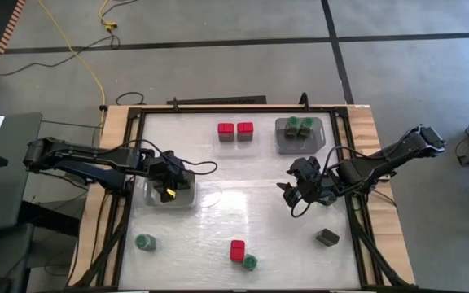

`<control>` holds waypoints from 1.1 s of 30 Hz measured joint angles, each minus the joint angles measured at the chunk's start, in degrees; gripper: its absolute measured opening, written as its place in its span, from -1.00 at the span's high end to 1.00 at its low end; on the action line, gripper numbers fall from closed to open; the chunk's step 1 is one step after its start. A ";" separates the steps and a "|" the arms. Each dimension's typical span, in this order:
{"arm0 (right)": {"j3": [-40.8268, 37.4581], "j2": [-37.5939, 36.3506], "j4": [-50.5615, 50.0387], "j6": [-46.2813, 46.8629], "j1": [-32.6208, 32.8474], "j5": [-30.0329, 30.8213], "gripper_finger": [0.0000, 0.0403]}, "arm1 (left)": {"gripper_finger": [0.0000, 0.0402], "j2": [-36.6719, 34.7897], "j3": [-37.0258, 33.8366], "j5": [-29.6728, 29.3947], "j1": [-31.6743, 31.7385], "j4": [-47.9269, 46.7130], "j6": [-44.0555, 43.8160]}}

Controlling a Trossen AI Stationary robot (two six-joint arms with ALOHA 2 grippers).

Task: Sort spices by type
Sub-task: Put the black seasoning bottle into the gray bin

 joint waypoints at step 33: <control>0.00 0.00 0.04 0.02 0.00 0.00 -0.58 | 0.09 0.00 0.04 0.03 -0.02 -0.42 -1.00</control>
